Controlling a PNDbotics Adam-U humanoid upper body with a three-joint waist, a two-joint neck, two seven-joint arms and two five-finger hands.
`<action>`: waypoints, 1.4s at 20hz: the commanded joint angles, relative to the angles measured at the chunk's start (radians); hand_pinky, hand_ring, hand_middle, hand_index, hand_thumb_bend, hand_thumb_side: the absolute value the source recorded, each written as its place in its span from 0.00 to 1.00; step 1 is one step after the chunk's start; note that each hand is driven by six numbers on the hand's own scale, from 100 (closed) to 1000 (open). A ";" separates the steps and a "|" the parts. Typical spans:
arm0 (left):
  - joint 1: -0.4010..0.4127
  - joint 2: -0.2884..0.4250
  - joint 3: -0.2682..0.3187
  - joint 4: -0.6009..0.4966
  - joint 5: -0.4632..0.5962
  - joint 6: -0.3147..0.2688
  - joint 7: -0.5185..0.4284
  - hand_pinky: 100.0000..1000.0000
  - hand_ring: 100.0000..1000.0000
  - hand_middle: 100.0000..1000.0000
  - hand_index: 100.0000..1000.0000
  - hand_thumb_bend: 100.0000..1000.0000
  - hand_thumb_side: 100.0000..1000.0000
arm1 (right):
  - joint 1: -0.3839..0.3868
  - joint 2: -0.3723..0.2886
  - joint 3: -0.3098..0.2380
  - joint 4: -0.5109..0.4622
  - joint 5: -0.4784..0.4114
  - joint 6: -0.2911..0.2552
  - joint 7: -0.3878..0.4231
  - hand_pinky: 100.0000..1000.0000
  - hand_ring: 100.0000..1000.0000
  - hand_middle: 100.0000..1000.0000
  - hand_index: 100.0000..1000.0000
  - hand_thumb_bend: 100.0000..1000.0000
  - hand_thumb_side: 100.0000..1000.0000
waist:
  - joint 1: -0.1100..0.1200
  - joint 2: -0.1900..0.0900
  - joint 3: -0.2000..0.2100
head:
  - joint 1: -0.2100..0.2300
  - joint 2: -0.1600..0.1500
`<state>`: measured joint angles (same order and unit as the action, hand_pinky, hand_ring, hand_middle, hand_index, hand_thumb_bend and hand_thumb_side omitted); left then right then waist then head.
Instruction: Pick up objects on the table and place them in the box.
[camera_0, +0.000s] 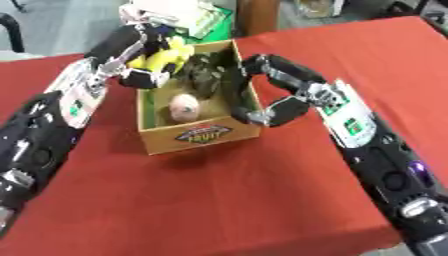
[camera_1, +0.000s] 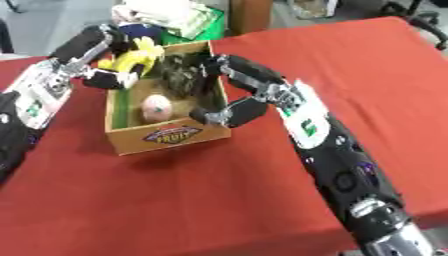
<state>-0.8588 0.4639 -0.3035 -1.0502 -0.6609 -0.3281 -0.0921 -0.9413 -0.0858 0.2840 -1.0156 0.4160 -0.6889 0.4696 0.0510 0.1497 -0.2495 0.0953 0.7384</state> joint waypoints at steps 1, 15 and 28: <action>-0.011 0.015 -0.005 -0.024 0.034 -0.024 -0.046 0.67 0.68 0.70 0.82 0.80 0.40 | -0.018 -0.002 -0.003 -0.008 -0.008 -0.218 0.222 0.54 0.53 0.52 0.61 0.27 0.53 | -0.001 -0.022 0.001 | 0.000 -0.008; 0.133 0.087 0.166 -0.200 0.234 0.095 -0.004 0.59 0.58 0.58 0.76 0.26 0.17 | -0.003 -0.047 -0.032 -0.007 0.002 -0.218 0.187 0.54 0.54 0.52 0.61 0.26 0.53 | -0.010 -0.025 0.062 | -0.050 -0.004; 0.440 0.091 0.367 -0.461 0.424 0.285 0.186 0.56 0.57 0.57 0.76 0.17 0.13 | 0.062 -0.206 -0.142 -0.090 -0.056 -0.120 0.051 0.51 0.52 0.50 0.58 0.22 0.48 | -0.027 -0.016 0.154 | -0.061 0.000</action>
<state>-0.4101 0.5401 0.0418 -1.4758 -0.2567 -0.0603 0.0771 -0.8638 -0.2589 0.1594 -1.0734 0.3768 -0.7240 0.4346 0.0242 0.1476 -0.0954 0.0331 0.7384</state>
